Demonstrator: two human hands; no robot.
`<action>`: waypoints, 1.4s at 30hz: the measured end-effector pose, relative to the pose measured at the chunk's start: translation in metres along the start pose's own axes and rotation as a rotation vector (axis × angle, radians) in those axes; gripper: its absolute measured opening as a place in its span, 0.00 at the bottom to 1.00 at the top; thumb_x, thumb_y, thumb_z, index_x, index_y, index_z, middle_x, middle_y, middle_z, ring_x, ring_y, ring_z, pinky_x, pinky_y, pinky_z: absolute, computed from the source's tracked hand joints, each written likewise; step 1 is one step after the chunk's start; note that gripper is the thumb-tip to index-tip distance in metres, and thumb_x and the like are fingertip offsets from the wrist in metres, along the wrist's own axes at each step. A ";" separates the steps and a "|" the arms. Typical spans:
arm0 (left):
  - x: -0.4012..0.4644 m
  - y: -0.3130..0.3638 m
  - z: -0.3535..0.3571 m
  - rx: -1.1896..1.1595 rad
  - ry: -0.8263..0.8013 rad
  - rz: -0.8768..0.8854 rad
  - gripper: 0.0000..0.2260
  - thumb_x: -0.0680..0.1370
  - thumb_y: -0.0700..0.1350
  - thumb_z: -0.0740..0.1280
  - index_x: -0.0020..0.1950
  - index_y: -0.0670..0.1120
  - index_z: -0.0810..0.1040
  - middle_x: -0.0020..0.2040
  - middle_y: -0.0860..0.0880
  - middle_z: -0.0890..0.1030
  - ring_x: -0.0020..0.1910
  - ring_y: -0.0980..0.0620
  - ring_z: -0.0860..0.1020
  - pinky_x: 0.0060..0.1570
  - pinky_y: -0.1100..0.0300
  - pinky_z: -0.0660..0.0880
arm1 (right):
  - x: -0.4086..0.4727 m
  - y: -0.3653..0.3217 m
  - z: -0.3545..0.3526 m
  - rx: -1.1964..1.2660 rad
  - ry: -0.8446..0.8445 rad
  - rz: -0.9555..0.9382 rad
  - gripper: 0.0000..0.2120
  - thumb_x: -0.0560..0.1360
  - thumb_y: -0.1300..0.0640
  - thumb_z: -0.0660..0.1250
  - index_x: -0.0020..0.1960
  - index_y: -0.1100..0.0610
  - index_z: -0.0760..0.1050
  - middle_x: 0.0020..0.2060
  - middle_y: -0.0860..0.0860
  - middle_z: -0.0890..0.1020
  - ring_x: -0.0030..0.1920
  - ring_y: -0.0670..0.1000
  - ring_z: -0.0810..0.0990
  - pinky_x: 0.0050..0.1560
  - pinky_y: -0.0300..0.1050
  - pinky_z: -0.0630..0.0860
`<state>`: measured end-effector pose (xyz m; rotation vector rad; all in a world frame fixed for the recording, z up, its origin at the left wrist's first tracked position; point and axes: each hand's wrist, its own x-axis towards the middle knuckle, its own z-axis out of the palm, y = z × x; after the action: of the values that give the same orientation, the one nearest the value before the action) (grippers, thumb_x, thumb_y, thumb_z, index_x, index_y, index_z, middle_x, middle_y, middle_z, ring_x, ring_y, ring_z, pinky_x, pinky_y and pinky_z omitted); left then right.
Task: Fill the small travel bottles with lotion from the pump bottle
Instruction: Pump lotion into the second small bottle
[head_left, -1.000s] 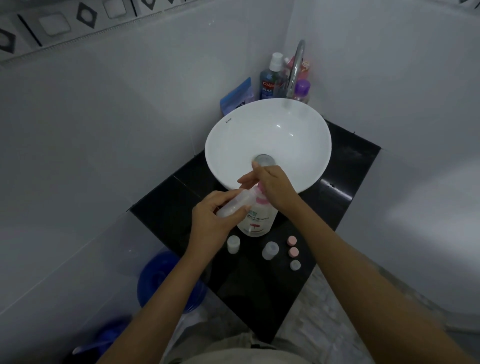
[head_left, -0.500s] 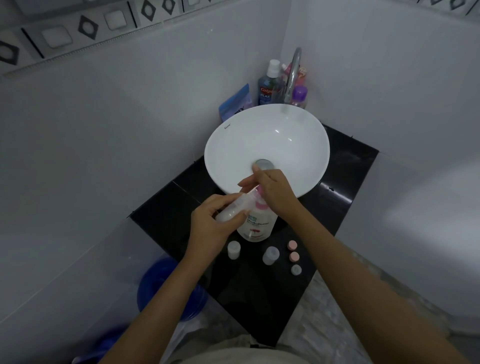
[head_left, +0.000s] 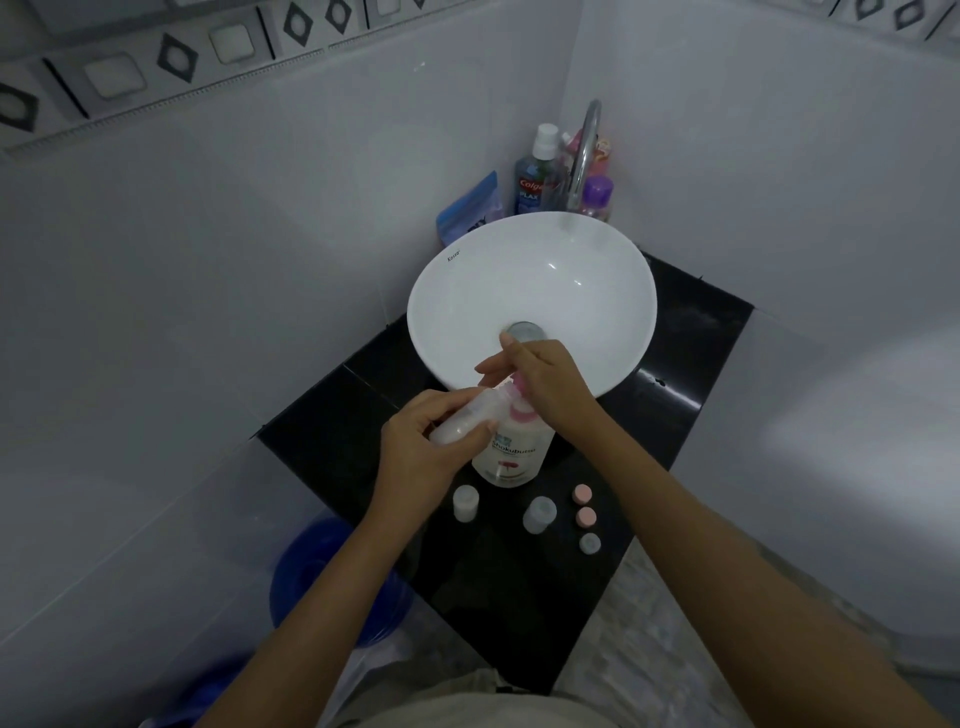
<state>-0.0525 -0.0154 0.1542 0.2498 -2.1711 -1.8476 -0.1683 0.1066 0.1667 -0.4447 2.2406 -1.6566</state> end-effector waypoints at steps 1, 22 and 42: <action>0.000 -0.001 0.000 -0.005 -0.001 -0.003 0.15 0.71 0.39 0.73 0.57 0.44 0.81 0.50 0.47 0.82 0.50 0.55 0.80 0.46 0.69 0.76 | -0.001 0.000 0.001 0.015 0.005 0.007 0.22 0.82 0.54 0.53 0.46 0.64 0.82 0.37 0.57 0.83 0.40 0.45 0.81 0.48 0.31 0.73; -0.004 -0.002 0.002 -0.020 0.003 -0.035 0.15 0.71 0.37 0.73 0.57 0.47 0.81 0.50 0.48 0.81 0.50 0.58 0.80 0.46 0.69 0.76 | -0.002 0.002 0.004 0.004 0.013 0.070 0.23 0.82 0.54 0.52 0.46 0.65 0.82 0.38 0.56 0.83 0.41 0.45 0.79 0.42 0.25 0.70; -0.002 -0.007 0.005 0.035 0.036 -0.016 0.16 0.70 0.38 0.74 0.57 0.44 0.81 0.51 0.46 0.81 0.50 0.56 0.80 0.47 0.69 0.76 | -0.002 0.007 0.005 0.034 -0.009 0.076 0.22 0.82 0.55 0.52 0.46 0.66 0.82 0.35 0.52 0.82 0.39 0.44 0.79 0.42 0.31 0.72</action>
<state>-0.0530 -0.0111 0.1469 0.3060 -2.1848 -1.8006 -0.1645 0.1050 0.1585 -0.3536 2.1914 -1.6490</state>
